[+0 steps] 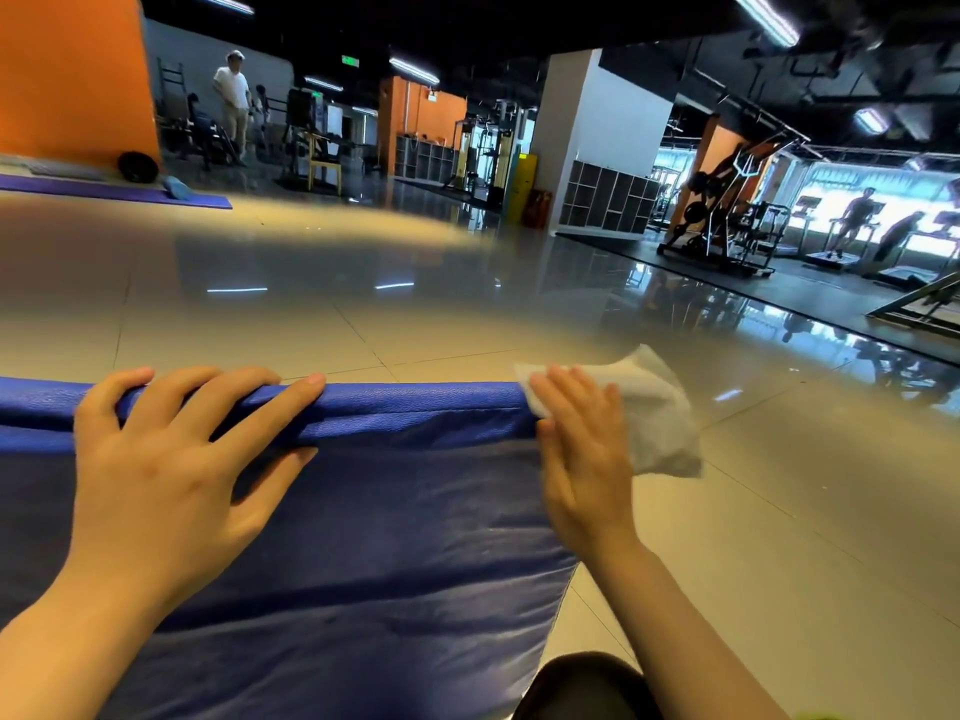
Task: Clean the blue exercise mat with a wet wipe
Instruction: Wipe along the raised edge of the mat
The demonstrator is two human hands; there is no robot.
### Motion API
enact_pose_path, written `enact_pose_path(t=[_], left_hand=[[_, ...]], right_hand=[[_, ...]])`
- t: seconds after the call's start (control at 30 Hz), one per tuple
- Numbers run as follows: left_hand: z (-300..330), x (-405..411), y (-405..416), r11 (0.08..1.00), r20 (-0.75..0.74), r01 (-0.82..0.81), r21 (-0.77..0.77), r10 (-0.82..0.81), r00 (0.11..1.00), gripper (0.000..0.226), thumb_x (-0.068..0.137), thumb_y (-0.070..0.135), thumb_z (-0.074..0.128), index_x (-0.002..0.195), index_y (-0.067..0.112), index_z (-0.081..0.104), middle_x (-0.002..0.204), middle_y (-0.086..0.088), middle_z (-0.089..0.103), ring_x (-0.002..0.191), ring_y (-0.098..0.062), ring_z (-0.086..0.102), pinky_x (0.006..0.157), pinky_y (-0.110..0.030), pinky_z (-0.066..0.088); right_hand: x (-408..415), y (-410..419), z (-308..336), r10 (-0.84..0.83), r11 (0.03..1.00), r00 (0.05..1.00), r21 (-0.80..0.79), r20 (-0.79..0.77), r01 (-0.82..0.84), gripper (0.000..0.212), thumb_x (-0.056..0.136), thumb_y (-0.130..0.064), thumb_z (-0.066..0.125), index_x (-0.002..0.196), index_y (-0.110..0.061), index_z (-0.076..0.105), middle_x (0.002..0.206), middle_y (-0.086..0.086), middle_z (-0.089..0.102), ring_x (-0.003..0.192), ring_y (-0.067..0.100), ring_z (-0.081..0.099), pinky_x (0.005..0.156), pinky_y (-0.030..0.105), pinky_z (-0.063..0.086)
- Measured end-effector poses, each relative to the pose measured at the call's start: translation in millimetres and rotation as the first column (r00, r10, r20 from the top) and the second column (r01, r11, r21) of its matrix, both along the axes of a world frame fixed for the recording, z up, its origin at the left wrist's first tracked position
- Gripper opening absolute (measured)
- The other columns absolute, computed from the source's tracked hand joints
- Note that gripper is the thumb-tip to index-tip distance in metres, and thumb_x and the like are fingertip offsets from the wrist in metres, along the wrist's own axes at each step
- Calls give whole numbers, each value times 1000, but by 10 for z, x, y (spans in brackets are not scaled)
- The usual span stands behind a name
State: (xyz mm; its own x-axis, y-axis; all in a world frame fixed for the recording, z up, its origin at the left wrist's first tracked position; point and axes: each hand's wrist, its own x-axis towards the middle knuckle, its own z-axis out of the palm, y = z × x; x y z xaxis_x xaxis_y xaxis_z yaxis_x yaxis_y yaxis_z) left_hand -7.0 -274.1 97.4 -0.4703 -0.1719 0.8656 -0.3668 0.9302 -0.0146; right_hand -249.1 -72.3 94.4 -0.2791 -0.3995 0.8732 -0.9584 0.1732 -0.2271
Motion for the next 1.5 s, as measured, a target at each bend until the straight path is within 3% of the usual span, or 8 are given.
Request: enact_pose_path(t=[0.17,0.3,0.43,0.67,0.83,1.07,1.23,1.5], left_hand=[[-27,61,-50,1000,65,5,-17,-4,998,48,97,44,47,144,34,47,123,-10,62,104,-41,56,89,-64,40],[12,86,15,997,61,-32,-65,36,998,47,95,41,48,140,29,55,121,-9,64,104,-40,59,95,-61,35],[12,52,13,998,16,-19,-63,20,1000,42,95,37,51,137,30,55,119,-9,65,102,-39,58,90,-63,39],[49,11,103,993,-30,-62,-98,59,998,36,94,33,56,127,24,68,115,-7,69,98,-38,61,89,-60,37],[30,121,42,993,18,-2,-121,4,1000,41,96,35,51,136,27,55,121,-8,67,102,-38,60,86,-60,40],[57,167,76,987,59,21,-158,-12,998,44,91,35,53,132,22,64,125,-8,66,108,-34,57,91,-57,36],[49,163,159,984,18,-4,-179,7,1000,43,89,34,57,129,23,66,124,-8,67,106,-31,54,92,-54,34],[61,247,161,980,90,-2,-201,20,996,53,89,32,52,141,26,50,131,-5,62,114,-28,52,95,-50,35]], right_hand=[[-97,80,37,-18,989,993,141,-119,35,44,107,-42,24,143,-25,41,145,0,49,139,16,36,121,33,12],[-591,425,-33,-156,987,970,4,184,158,62,104,-51,21,142,-11,48,142,9,51,134,21,39,112,56,31],[-466,306,-33,-155,975,928,-101,340,200,54,101,-41,26,144,-14,45,149,1,43,140,11,29,118,48,26],[597,-493,86,86,992,994,90,60,-92,47,104,-37,31,139,-14,54,143,4,53,137,23,40,121,38,10],[650,-421,141,131,963,974,259,-186,-81,43,105,-35,30,145,-24,41,146,2,50,137,19,39,121,36,13],[-229,297,50,-154,971,988,187,27,146,48,102,-36,33,147,-23,38,149,0,43,143,17,29,120,45,19],[195,-93,87,-137,990,938,27,319,135,55,97,-44,24,142,-23,48,150,2,44,146,21,20,120,50,12],[1340,-718,42,122,982,992,149,-16,-118,47,98,-29,40,145,-25,43,146,-8,47,143,18,28,121,43,1]])
